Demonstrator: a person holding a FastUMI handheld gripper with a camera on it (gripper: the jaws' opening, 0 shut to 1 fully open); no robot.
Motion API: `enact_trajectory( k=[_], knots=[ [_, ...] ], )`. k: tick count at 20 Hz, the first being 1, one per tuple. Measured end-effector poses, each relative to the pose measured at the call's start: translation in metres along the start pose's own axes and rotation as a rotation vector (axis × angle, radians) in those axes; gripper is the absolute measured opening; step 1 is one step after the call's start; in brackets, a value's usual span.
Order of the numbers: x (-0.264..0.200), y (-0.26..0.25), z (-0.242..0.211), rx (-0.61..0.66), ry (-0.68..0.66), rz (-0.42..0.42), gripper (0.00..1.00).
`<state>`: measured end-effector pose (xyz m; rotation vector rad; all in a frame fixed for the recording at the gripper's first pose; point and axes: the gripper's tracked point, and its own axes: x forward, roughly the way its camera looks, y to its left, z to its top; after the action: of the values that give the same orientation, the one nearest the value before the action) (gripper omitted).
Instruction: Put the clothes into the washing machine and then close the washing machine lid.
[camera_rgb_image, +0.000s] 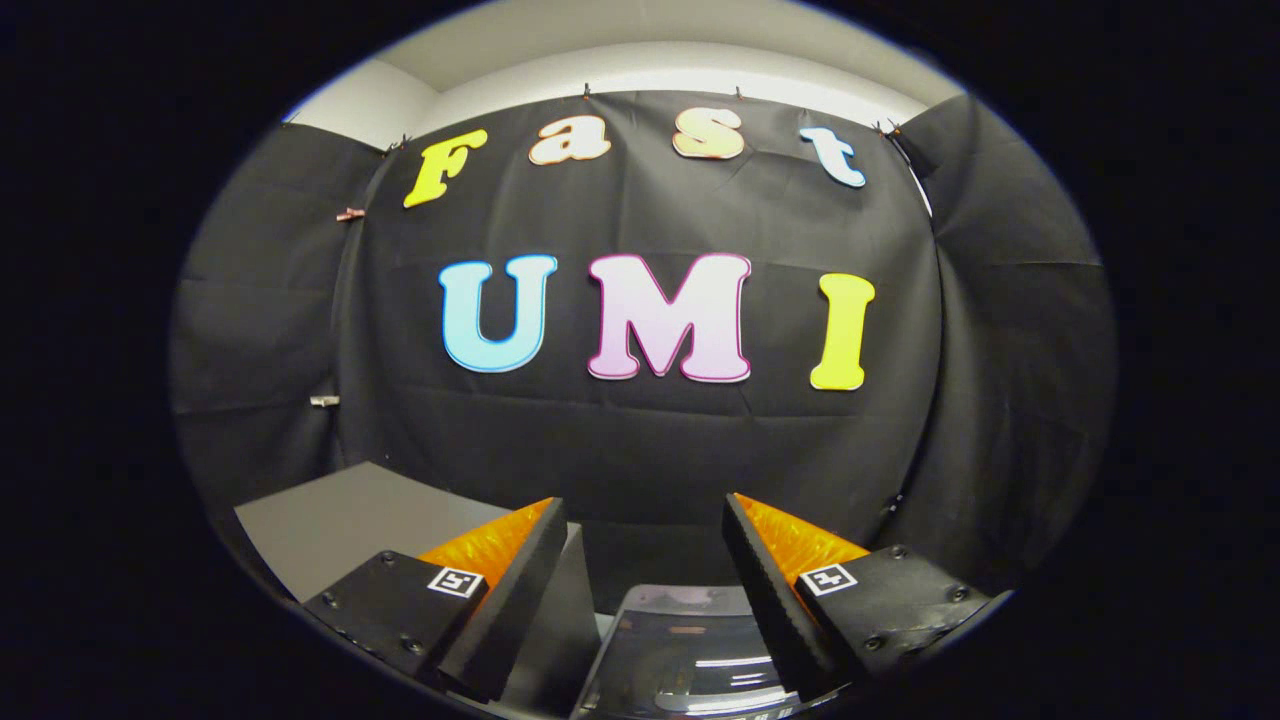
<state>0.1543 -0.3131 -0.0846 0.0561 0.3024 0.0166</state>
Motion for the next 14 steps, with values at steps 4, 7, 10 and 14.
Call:
enact_trajectory(
  k=[4, 7, 10, 14],
  knots=[
    [-0.021, 0.027, 0.028, 0.032, -0.074, 0.031, 0.99],
    [-0.031, 0.04, 0.04, 0.019, -0.116, 0.044, 0.99],
    [-0.038, 0.046, 0.038, 0.019, -0.116, 0.041, 0.99],
    [-0.043, 0.048, 0.041, 0.012, -0.118, 0.035, 0.99]
  ],
)
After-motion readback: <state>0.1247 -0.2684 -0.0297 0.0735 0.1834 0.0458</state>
